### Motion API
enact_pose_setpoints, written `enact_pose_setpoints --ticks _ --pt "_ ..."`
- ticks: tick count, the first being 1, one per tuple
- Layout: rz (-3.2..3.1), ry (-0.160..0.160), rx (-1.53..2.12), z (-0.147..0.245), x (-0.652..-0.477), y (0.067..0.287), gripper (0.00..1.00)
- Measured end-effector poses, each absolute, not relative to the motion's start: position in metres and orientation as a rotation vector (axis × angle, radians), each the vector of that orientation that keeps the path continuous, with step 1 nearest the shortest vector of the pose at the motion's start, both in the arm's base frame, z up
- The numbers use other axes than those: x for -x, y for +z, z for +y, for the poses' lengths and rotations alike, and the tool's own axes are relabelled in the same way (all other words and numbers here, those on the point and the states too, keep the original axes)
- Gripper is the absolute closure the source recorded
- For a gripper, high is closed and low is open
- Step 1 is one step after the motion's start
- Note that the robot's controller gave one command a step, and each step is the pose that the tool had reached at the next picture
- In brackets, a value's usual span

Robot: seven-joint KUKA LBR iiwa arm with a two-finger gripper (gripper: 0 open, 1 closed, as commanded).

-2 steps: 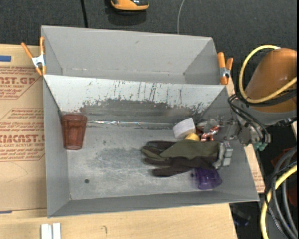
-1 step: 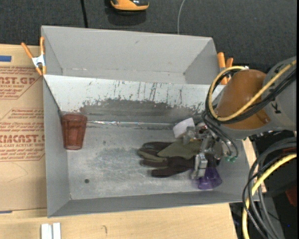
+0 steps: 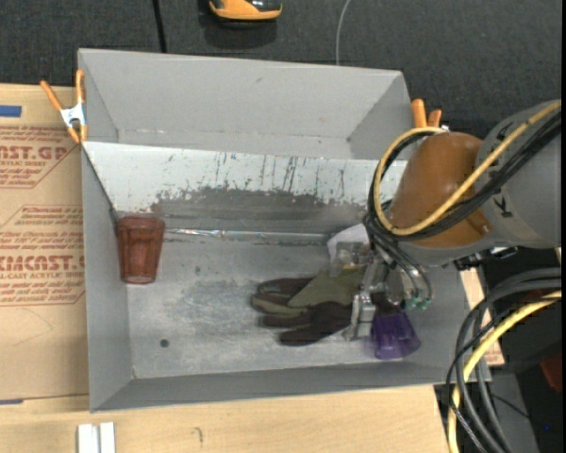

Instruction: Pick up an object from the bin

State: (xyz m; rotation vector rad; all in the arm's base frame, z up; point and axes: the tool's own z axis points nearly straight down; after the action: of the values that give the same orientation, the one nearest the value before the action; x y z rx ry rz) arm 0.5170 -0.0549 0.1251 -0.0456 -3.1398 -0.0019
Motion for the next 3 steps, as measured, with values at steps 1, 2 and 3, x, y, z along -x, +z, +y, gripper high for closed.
enact_pose_setpoints --ticks 1,2,3 --pt "-3.138 -0.002 0.177 -0.064 -0.515 0.128 0.00" --pt "-3.120 -0.002 0.389 -0.026 -0.515 0.069 0.00" --pt "-3.098 -0.002 0.550 -0.036 -0.523 0.071 1.00"
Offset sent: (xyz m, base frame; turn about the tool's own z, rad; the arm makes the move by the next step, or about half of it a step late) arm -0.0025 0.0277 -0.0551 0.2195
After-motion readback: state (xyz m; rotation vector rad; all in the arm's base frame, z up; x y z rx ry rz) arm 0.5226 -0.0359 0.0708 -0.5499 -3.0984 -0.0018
